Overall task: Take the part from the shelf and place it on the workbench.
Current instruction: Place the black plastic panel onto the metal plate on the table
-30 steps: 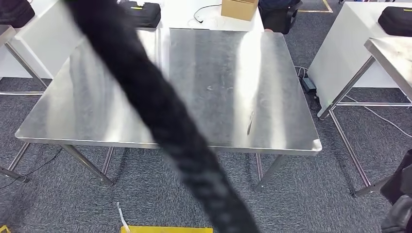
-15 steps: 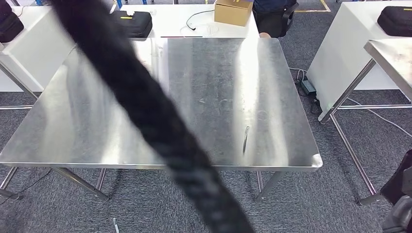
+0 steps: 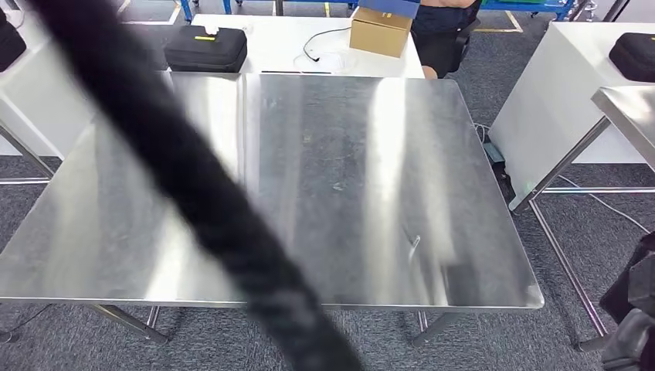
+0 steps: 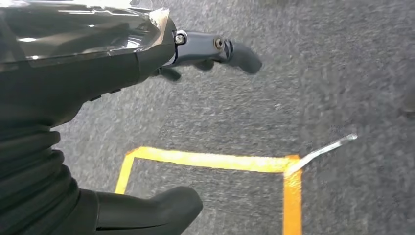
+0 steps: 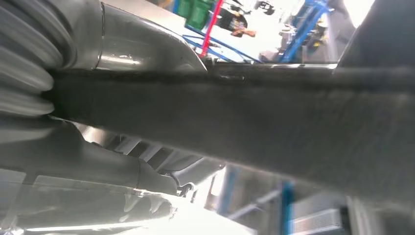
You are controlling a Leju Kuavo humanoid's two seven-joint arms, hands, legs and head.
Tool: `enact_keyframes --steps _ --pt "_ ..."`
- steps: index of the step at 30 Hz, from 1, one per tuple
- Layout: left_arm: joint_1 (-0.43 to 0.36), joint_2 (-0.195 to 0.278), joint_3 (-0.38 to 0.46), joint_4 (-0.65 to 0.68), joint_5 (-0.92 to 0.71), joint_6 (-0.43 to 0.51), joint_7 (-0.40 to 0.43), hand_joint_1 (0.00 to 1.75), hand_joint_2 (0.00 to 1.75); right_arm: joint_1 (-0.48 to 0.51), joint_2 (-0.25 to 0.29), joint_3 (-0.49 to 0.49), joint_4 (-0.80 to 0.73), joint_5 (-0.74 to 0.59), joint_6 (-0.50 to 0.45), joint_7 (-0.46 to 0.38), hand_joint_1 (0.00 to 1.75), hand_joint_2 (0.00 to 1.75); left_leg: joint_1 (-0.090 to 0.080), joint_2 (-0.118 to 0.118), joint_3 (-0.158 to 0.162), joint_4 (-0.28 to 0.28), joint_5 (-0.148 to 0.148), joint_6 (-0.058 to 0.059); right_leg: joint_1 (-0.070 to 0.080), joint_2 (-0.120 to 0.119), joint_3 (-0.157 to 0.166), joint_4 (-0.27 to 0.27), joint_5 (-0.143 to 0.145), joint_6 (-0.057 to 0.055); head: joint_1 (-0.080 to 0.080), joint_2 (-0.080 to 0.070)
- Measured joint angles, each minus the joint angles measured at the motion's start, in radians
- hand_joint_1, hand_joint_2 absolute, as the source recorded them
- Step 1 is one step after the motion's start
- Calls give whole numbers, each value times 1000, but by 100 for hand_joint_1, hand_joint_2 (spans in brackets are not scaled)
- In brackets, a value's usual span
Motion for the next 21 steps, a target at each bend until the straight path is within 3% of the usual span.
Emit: enact_keyframes --steps 2,3,4,5,7,9,10,12,14,21 --pt "-1 0 0 0 0 0 0 0 175 -3 -4 2 5 0 0 0 171 175 -2 -3 14 -3 -12 9 3 0 -95 120 -45 -11 0 0" --pt "-1 0 1 0 0 0 -1 0 175 -3 -6 3 8 -1 0 0 171 175 -4 -6 22 -3 -19 10 5 0 -133 151 -67 -16 0 0" --pt "0 0 1 0 0 0 -1 0 175 -4 -7 3 11 -1 0 0 171 175 -6 -9 31 -3 -27 11 7 0 -155 150 -74 -17 0 0" --pt "1 0 2 0 0 0 -1 0 175 -5 -9 4 14 -1 0 0 171 175 -7 -11 42 -4 -35 11 9 0 -162 119 -61 -12 0 0" --pt "1 0 2 0 -1 0 -1 0 175 -9 -11 6 19 -1 0 2 171 175 -10 -16 63 -4 -53 11 15 -1 -146 0 25 2 1 0" --pt "1 0 3 1 -2 0 1 0 175 -13 -15 10 26 1 0 7 171 175 -15 -18 80 -3 -72 5 24 -6 -128 -82 88 -5 0 0" --pt "1 -1 3 1 -3 0 2 0 175 -14 -17 14 29 5 0 12 171 175 -17 -18 86 -1 -77 1 26 -7 -120 -97 106 -16 -1 0" --pt "1 -1 3 2 -7 0 7 0 175 -15 -26 25 35 22 0 26 171 175 -21 -15 94 -6 -83 4 26 -5 -103 -105 121 -25 -5 0" --pt "-1 -1 2 2 -11 -2 12 0 175 -16 -36 42 39 46 0 40 171 175 -22 -12 100 -15 -87 12 23 -2 -96 -110 130 -24 -8 0" --pt "-5 1 -2 2 -27 -9 23 0 175 -18 -86 106 56 129 0 77 171 175 -21 -11 109 -33 -92 2 25 -1 -95 -111 123 -37 -9 0"
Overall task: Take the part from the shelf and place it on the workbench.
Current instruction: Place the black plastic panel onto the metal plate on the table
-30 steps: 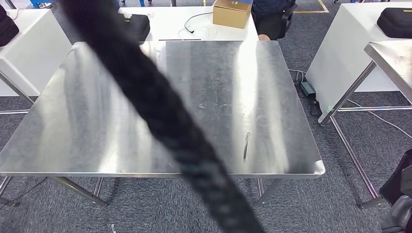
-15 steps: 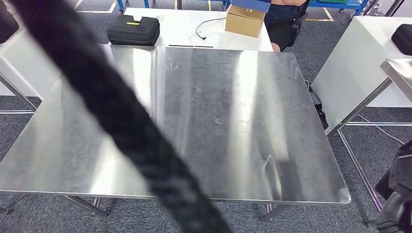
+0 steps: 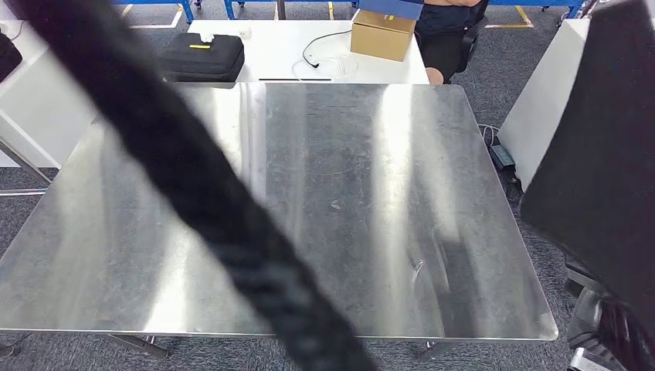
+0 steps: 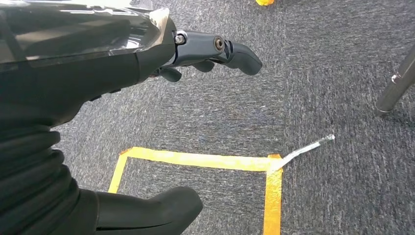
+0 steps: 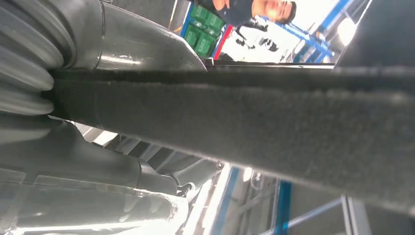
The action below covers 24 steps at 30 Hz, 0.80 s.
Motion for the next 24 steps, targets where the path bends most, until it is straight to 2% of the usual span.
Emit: enact_keyframes --steps 6,12,18,24 --pt "-3 1 -10 0 -31 -12 13 0 175 -25 -74 78 18 156 0 49 171 175 0 1 2 -1 1 -6 0 0 3 0 -1 -2 0 0" --pt "-11 1 -36 -1 -72 -29 40 0 175 -103 -173 182 61 327 3 142 171 175 -1 2 5 -1 2 -6 -1 1 6 0 0 -2 0 0" --pt "-28 2 -69 -2 -113 -54 70 0 175 -244 -275 316 138 494 53 247 171 175 -2 5 7 0 2 -6 -1 4 8 -1 1 -1 0 0" --pt "-46 4 -102 -3 -141 -74 93 0 175 -461 -348 480 246 602 176 353 171 175 -2 7 7 0 2 -6 -2 7 7 0 1 -1 -1 0"
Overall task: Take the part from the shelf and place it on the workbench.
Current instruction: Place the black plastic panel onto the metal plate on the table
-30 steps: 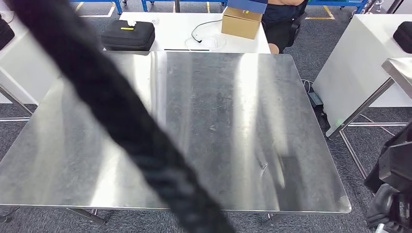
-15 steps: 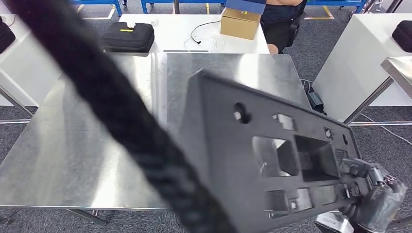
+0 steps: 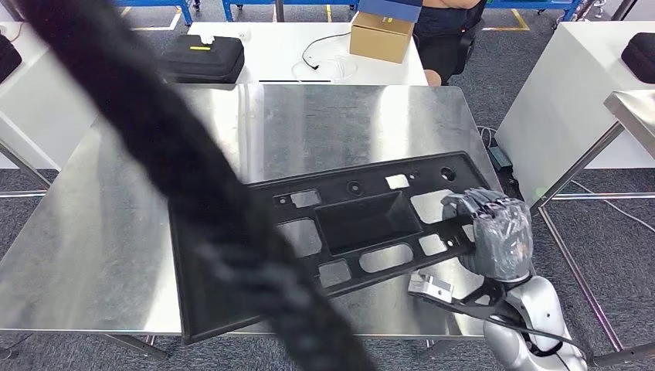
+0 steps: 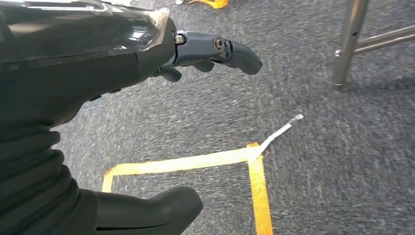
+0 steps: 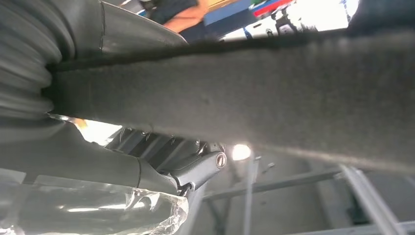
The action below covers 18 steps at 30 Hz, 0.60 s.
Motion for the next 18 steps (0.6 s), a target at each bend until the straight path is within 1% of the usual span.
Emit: enact_keyframes --steps 5,10,13,18 --pt "-14 0 -28 -1 -22 -17 23 0 175 -207 -21 124 123 82 155 108 171 175 0 1 0 0 0 0 0 0 0 0 0 0 0 0" --pt "-25 0 -58 -2 -46 -31 45 0 175 -379 -18 208 262 174 268 197 171 175 0 -1 0 0 1 -1 0 0 0 1 0 0 0 0" --pt "-29 -1 -75 -2 -56 -36 53 0 175 -446 -13 238 331 205 302 223 171 175 0 -1 -1 0 1 -1 0 0 -1 1 0 0 0 0" --pt "-35 -3 -103 -4 -80 -50 75 0 175 -519 -2 273 429 250 350 267 171 175 0 -2 -2 0 1 -1 0 0 -2 0 0 0 0 0"
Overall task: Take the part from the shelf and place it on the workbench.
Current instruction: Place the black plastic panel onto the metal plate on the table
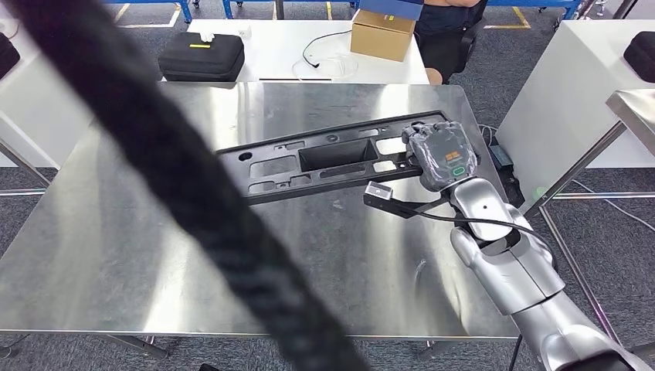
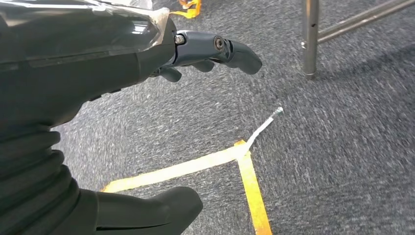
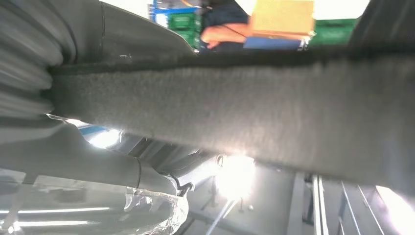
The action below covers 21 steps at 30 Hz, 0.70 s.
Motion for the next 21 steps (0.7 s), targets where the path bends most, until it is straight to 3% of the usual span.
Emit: enact_keyframes --steps 8,21 --pt "-13 -8 -53 -6 -24 4 25 0 175 -58 33 26 238 89 15 90 171 175 0 -1 1 0 0 0 0 -1 0 -1 0 0 0 0" --pt "-13 -9 -109 -12 -56 18 59 0 175 -12 39 27 375 108 5 74 171 175 0 0 -2 0 0 0 0 -1 -2 -1 0 0 0 0"
